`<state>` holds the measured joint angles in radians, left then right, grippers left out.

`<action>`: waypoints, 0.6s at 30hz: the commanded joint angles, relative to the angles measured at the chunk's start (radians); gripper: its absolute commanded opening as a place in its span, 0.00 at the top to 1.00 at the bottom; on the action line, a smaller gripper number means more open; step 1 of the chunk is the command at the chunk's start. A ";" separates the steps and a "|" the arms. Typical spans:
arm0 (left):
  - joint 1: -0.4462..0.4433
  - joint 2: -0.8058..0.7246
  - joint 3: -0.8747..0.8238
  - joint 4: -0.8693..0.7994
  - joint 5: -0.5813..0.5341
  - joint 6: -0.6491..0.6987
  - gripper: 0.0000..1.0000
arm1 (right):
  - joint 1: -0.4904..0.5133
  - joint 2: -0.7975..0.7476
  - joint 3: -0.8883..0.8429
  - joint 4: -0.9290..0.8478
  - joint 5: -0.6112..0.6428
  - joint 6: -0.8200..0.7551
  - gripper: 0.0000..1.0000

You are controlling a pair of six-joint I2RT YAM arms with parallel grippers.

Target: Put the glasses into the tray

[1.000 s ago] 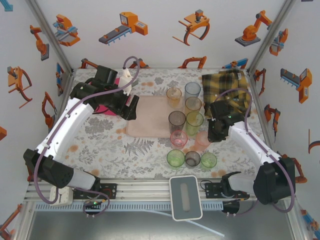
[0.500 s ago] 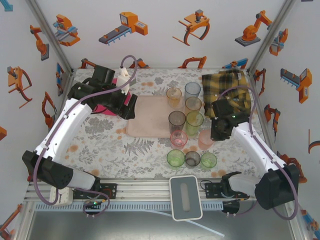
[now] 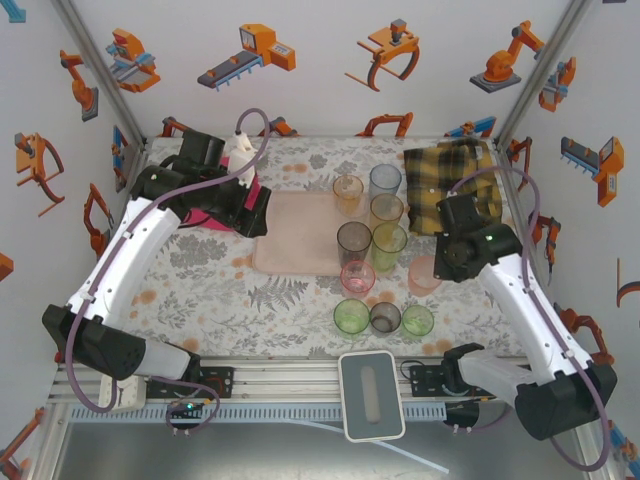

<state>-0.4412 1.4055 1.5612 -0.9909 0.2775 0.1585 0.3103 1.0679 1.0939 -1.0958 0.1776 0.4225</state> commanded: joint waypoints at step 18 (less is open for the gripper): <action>0.063 -0.028 0.005 -0.002 0.011 0.002 0.22 | 0.060 0.176 0.593 -0.260 0.030 -0.086 0.96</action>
<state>-0.3893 1.4055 1.5612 -0.9909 0.2775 0.1589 0.3401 1.2057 1.6169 -1.3151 0.1852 0.3653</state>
